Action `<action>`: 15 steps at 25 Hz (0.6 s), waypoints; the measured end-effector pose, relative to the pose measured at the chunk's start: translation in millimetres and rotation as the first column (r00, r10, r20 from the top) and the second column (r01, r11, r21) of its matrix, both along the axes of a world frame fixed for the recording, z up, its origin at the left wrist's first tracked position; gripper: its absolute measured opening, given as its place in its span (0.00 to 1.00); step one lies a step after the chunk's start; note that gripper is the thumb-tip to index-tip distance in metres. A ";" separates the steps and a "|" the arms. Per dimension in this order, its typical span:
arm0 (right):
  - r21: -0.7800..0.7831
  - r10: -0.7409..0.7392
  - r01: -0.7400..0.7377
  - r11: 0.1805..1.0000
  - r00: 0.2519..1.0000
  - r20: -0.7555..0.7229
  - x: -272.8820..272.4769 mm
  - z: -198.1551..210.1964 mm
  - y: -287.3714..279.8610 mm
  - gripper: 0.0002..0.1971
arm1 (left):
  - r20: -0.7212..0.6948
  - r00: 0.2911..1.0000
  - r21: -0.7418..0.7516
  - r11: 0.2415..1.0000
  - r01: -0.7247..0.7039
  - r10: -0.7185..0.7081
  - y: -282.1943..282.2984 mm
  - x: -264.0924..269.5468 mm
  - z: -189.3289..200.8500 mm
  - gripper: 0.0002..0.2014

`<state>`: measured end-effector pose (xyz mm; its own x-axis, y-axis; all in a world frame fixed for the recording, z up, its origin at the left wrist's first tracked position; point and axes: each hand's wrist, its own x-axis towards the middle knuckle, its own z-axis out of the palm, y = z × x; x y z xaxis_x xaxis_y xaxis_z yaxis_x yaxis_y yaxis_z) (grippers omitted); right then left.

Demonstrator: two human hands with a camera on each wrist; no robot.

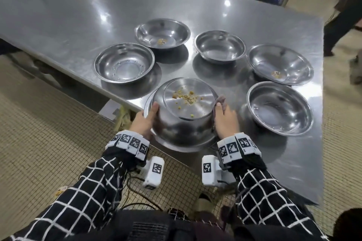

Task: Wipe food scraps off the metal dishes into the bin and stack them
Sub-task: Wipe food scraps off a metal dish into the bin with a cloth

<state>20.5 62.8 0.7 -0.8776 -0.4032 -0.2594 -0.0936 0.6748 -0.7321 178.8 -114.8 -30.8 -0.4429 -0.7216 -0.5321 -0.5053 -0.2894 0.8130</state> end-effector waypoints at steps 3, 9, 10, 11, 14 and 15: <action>-0.128 -0.052 0.052 0.990 0.999 0.004 13.5 1.6 4.1 0.25 | -0.162 0.983 -0.025 0.995 -0.092 0.087 4.1 0.4 10.8 0.50; -0.362 -0.259 0.248 0.899 0.966 0.018 16.8 32.2 12.9 0.24 | -0.230 0.973 -0.279 0.960 -0.036 -0.030 8.9 -21.3 62.9 0.28; -0.400 -0.301 0.282 0.872 0.953 0.017 13.8 40.4 17.9 0.24 | -0.235 0.970 -0.302 0.953 -0.014 -0.060 11.7 -27.7 71.3 0.30; -0.428 -0.342 0.313 0.848 0.940 0.010 9.2 49.0 25.1 0.24 | -0.251 0.963 -0.309 0.951 0.011 -0.093 14.4 -37.3 76.9 0.32; -0.431 -0.435 0.379 0.819 0.900 -0.034 -2.4 73.2 58.3 0.25 | -0.342 0.921 -0.328 0.942 0.071 -0.189 35.3 -69.2 93.4 0.34; -0.434 -0.470 0.405 0.804 0.882 -0.047 -6.3 79.8 73.4 0.25 | -0.345 0.913 -0.331 0.938 0.098 -0.218 46.4 -82.3 98.2 0.33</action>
<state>14.2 136.3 80.5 -0.9998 -0.0066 -0.0169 0.0139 0.3204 -0.9472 96.5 -68.4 67.3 -0.6861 -0.7236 -0.0755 -0.1679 0.0566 0.9842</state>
